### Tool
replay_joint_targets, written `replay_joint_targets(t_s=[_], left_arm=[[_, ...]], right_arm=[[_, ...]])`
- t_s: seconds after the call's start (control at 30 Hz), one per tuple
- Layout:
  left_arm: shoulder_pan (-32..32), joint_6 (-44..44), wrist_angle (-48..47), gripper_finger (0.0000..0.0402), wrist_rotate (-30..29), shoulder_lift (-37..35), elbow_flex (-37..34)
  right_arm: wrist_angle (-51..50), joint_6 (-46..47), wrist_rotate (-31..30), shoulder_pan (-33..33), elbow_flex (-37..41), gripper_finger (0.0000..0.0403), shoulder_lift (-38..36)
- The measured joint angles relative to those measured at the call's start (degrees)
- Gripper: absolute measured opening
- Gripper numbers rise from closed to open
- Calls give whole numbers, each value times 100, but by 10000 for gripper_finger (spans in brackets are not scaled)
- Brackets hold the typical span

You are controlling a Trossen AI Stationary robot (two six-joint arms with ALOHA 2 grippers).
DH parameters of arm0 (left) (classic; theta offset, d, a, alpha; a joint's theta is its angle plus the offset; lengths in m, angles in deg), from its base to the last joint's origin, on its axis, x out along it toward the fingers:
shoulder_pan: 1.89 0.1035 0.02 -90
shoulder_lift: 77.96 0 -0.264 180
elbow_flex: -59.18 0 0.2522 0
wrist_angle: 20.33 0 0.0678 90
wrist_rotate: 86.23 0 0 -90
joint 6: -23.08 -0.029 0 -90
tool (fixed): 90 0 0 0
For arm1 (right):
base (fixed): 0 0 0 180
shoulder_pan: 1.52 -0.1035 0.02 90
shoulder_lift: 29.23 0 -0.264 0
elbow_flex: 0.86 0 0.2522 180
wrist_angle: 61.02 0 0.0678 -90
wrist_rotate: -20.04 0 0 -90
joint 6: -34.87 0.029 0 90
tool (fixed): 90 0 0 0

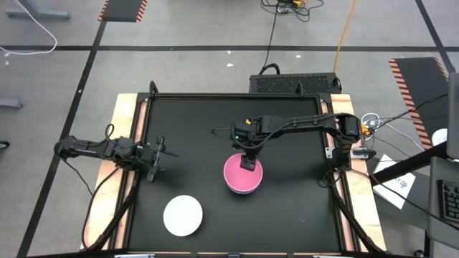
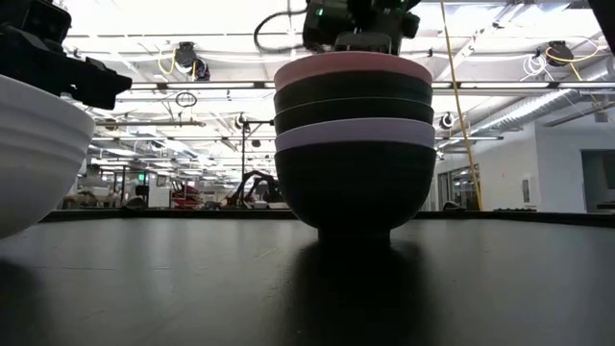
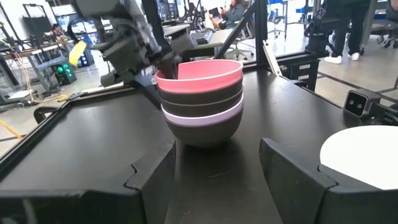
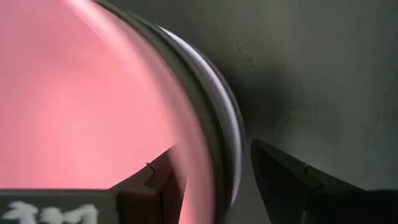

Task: Nest bowls inside each other
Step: Stack the pink bowl on top of the black bowl, then stack the white bowl on top of the pink bowl

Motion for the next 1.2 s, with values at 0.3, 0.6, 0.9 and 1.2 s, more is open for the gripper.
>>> replay_joint_targets(t_s=[0.3,0.6,0.9,1.2], left_arm=[[-2,0,2,234,54,-2,0],[0,-26,3,234,57,-1,0],[0,-30,4,234,55,37,0],[-1,-33,9,234,55,201,0]], right_arm=[[-68,36,46,2,-1,169,183],[208,35,-24,0,0,169,43],[439,-46,-22,-5,1,169,-178],[425,-33,-20,-4,1,169,-213]])
